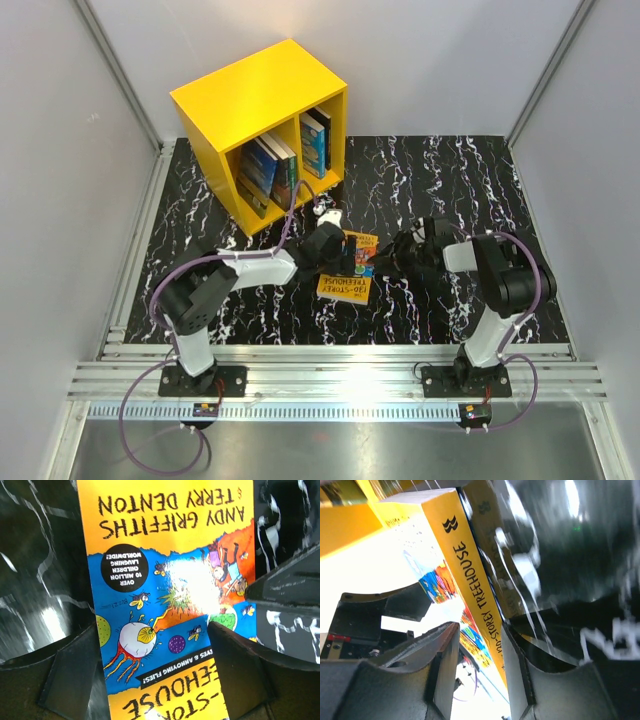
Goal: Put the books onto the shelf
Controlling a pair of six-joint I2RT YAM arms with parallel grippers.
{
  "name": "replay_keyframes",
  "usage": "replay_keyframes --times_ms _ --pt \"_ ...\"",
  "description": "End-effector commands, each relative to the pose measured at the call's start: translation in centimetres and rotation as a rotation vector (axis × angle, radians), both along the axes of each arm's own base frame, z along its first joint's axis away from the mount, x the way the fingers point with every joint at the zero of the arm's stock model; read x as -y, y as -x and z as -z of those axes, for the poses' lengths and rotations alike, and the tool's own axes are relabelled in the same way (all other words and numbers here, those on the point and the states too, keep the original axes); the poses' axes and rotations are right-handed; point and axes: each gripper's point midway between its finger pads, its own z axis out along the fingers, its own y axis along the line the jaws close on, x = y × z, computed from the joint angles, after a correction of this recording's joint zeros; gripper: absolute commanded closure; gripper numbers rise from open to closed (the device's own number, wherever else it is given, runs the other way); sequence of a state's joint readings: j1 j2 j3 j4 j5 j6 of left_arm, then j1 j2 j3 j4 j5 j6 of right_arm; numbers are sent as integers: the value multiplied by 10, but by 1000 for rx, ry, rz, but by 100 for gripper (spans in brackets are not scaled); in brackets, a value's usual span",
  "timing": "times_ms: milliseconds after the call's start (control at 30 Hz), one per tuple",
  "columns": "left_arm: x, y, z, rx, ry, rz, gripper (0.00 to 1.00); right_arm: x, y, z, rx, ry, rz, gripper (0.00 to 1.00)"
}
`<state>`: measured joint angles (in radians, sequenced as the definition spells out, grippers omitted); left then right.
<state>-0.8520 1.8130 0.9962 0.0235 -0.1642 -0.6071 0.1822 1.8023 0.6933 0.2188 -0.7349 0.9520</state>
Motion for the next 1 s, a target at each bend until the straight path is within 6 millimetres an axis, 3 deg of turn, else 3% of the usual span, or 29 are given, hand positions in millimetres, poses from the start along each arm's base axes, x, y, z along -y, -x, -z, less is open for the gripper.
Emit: replay_keyframes --times_ms 0,33,200,333,400,533,767,900,967 --pt "62 65 -29 -186 260 158 16 -26 24 -2 -9 -31 -70 53" --pt "63 60 -38 -171 264 146 17 -27 27 1 -11 -31 -81 54" --pt "84 37 -128 -53 349 144 17 -26 36 16 -38 -22 -99 55" --pt "84 33 -149 -47 375 114 17 -25 40 20 -44 -14 -106 55" --pt "82 35 -152 -59 393 96 18 -25 40 19 -41 -15 -105 55" --pt "76 44 -136 -97 407 82 24 -24 44 16 -36 -16 -106 55" --pt "85 58 -111 -192 465 99 57 -23 48 14 -32 -21 -109 55" --pt "81 66 -89 -251 424 99 57 -22 51 13 -31 -21 -108 54" --pt "80 68 -81 -264 405 100 49 -22 51 11 -24 -18 -106 54"
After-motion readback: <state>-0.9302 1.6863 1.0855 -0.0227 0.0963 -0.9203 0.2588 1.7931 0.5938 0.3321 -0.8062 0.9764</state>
